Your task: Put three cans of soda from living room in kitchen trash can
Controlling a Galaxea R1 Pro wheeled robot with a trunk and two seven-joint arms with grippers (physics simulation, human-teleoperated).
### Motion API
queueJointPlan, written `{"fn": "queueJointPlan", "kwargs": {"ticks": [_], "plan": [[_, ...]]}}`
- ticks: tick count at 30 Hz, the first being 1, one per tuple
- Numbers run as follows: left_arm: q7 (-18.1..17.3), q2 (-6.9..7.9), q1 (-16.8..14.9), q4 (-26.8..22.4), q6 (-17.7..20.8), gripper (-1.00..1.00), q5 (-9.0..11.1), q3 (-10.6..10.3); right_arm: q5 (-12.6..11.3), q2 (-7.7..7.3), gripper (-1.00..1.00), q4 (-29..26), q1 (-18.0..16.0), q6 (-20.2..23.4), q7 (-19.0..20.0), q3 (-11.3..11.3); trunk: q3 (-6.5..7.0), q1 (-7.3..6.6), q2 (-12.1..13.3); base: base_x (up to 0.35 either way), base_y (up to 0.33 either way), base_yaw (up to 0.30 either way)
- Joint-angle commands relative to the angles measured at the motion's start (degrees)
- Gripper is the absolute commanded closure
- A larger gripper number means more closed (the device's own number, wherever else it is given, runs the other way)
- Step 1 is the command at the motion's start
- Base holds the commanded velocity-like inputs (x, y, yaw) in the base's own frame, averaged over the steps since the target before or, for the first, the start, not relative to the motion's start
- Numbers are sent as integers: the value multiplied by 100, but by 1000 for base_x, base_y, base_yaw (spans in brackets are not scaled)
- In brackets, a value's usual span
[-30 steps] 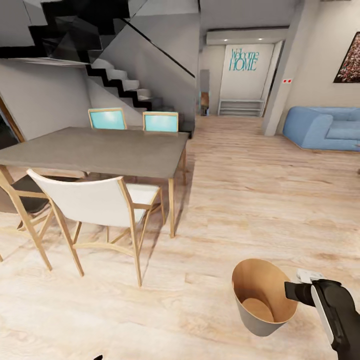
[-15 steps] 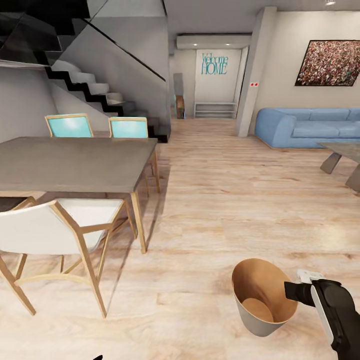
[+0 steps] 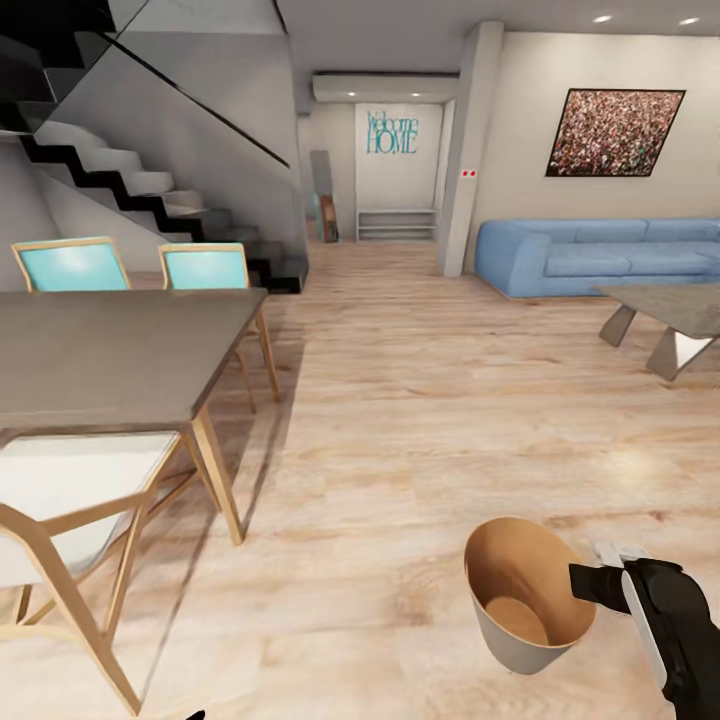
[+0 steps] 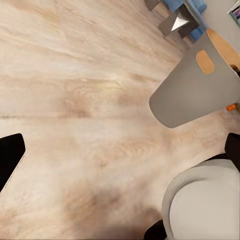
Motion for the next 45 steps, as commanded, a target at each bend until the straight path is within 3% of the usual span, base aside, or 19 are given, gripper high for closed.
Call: {"fn": "queueJointPlan", "kwargs": {"ticks": [1, 20, 45], "plan": [[0, 0, 0, 2, 0, -100, 0, 0, -133, 1, 100, -1, -2, 8, 40, 1, 1, 0, 0, 334, -51, -16], [0, 63, -2, 6, 0, -100, 0, 1, -133, 1, 100, -1, -2, 8, 40, 10, 85, 0, 0, 329, -5, -142], [-3, 72, 0, 116, 0, -100, 3, 5, -133, 1, 100, 3, -2, 4, 40, 10, 254, 0, 0, 24, 0, -212]]}}
